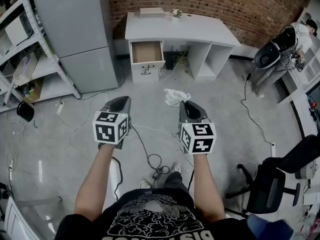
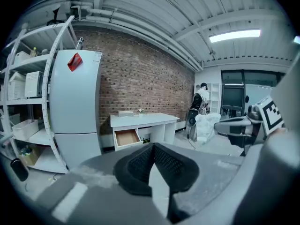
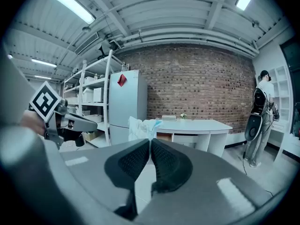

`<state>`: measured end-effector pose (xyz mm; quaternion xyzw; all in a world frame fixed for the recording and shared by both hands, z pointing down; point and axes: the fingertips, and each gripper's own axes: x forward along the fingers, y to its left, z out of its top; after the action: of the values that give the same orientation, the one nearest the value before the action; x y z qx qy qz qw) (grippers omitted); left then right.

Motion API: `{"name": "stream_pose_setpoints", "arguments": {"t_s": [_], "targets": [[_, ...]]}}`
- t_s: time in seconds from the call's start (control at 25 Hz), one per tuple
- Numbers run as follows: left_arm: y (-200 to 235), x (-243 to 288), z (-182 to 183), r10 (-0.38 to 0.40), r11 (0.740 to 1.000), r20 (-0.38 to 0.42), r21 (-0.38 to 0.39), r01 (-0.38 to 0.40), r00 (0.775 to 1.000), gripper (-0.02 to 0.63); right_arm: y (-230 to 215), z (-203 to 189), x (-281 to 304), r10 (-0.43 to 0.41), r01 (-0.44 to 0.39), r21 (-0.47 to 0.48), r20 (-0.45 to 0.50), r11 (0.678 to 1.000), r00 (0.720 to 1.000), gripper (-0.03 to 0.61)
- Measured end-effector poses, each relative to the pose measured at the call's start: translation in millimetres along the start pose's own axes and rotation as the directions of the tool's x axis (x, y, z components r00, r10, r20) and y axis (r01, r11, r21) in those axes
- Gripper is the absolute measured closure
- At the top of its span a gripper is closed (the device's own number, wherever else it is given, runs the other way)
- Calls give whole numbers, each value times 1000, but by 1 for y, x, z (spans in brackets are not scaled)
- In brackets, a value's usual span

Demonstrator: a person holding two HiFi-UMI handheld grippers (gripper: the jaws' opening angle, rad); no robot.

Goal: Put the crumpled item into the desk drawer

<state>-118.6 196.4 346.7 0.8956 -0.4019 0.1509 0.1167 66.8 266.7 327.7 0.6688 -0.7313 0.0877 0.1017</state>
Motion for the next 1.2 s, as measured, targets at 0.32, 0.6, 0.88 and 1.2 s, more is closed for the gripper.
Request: {"name": "stream_pose_setpoints", "arguments": {"t_s": [0.32,0.6,0.88,1.2], "targets": [[-21,49,14,43,999,-12,5,-42,999,614,-49,-1,30,54,-54,22,8,998,999,563],[-42,97,33,86,996,-26,-8,-87,996,614,-97,4,63,118,-118,23,-11,993,993,563],[-58,127,47,142,990,-40,-17,-143,989,614,-138,13,84,174,-174,25,-9,984,985,561],[-82,154,49,182,983,-54,-15,-183,982,614,-174,11,96,218,-218,24,-8,976,976,563]]}}
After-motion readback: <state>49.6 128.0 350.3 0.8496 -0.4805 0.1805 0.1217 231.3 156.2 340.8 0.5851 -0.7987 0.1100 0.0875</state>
